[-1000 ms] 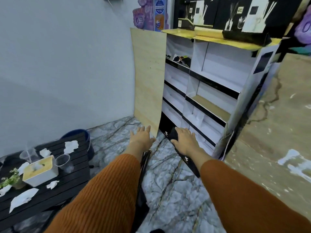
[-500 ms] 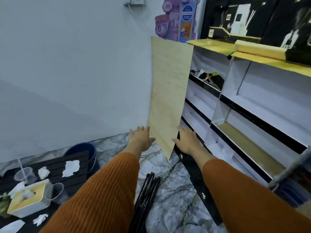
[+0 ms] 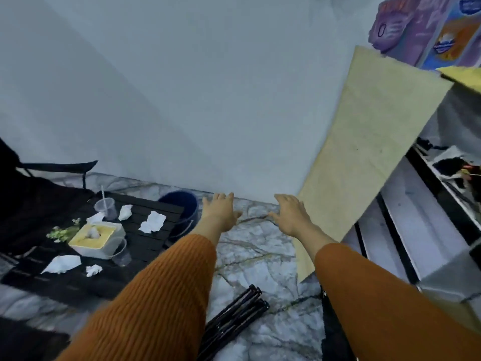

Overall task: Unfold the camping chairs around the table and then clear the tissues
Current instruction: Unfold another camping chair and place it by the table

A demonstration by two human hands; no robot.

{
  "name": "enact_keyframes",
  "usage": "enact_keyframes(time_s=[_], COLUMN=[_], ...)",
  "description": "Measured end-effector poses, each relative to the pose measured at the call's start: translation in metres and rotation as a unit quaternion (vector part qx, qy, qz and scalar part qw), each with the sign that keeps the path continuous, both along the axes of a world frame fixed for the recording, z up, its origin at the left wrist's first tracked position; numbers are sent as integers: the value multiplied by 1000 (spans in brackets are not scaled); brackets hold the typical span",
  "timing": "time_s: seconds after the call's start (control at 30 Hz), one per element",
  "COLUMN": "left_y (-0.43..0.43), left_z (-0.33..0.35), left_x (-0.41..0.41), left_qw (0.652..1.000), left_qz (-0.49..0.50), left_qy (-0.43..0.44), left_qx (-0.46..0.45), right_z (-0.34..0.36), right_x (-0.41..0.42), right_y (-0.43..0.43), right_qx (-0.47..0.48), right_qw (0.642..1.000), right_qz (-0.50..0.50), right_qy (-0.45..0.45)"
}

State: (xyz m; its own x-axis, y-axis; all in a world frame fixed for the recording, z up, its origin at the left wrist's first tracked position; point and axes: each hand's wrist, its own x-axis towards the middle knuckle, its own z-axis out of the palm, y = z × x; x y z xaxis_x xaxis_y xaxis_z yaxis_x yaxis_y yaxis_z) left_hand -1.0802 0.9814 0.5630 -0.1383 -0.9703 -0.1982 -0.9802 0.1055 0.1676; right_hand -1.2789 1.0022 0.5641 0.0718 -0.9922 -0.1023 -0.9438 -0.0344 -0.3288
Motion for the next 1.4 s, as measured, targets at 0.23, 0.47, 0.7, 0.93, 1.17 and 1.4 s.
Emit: enact_keyframes(time_s=[0.23,0.47,0.7,0.93,1.17,1.4], left_y=[-17,9,75,159,220,258], left_z=[-2,3,-5,-34,-116,-291], left_x=[86,190,255,258,216,189], left_qw=[984,940,869,770,682,595], left_qz=[179,340,494,634,725,783], left_qy=[8,-8,18,58,86,155], left_qx=[7,1,17,48,43,89], right_z=[-2,4,-4,-29,-108,-289], right_x=[91,221,326,378,386,391], right_y=[-79,-108,-90,-50,-13,9], right_qx=[3,8,35,71,114,201], right_qw=[983,944,875,782,704,688], right_qz=[182,327,481,619,701,696], right_qy=[-6,-38,-40,-32,-22,35])
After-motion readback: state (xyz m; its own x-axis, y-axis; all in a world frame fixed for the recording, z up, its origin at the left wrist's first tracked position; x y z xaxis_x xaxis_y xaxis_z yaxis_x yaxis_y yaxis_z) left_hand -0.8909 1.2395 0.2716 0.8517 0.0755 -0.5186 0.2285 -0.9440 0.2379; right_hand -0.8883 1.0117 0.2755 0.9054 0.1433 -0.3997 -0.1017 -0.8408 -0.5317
